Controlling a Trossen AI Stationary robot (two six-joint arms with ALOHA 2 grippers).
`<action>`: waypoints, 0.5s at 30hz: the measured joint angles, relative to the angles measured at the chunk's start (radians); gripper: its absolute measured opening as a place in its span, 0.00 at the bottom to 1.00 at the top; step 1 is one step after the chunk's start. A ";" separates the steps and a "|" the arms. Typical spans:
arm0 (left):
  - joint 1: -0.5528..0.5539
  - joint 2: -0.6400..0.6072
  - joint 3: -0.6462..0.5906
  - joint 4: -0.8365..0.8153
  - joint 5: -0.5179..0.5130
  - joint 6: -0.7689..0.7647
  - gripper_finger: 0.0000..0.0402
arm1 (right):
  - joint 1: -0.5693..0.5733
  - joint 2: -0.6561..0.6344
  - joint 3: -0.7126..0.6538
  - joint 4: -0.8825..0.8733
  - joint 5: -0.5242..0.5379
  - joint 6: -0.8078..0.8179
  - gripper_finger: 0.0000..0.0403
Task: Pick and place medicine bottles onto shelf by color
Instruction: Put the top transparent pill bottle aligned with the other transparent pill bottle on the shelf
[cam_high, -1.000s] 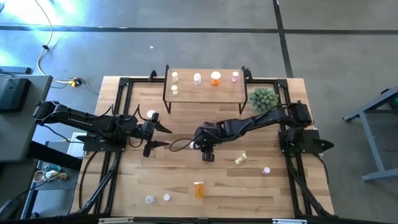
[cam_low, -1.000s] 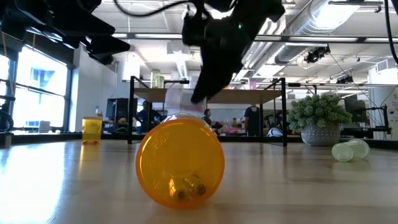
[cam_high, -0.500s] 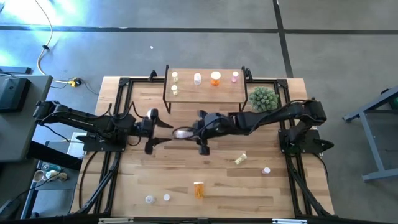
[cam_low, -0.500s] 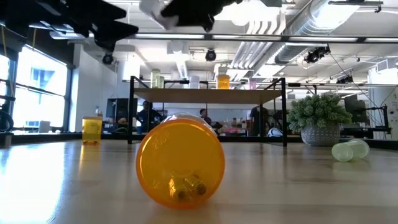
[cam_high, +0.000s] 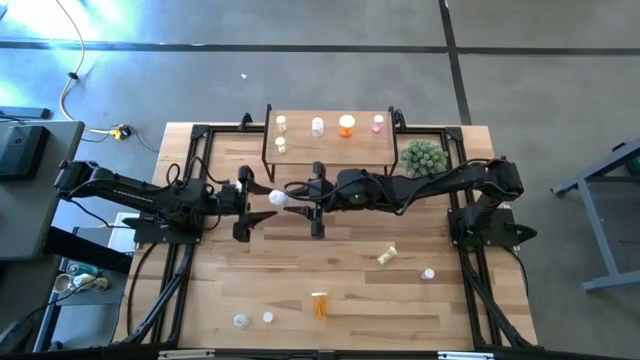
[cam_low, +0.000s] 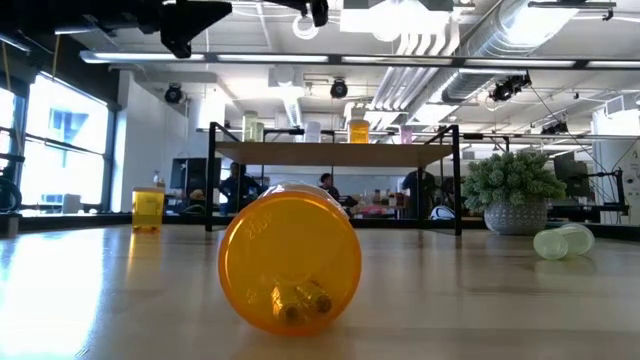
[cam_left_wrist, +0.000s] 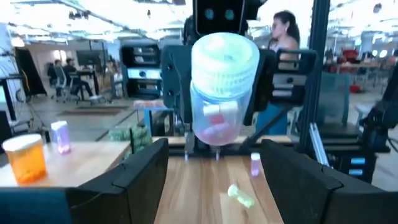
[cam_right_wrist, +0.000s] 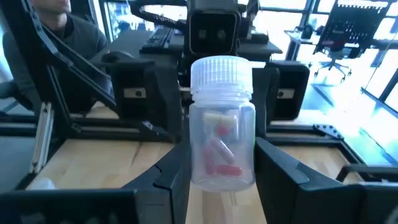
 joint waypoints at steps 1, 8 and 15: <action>0.000 0.000 0.000 0.018 0.000 0.000 0.61 | 0.000 0.000 0.000 0.006 0.002 0.000 0.32; 0.000 0.000 0.000 0.105 0.000 0.007 0.61 | 0.000 0.016 0.000 0.029 0.003 0.027 0.32; 0.000 0.000 0.000 0.102 0.000 0.007 0.61 | 0.001 0.059 0.000 0.127 0.003 0.025 0.32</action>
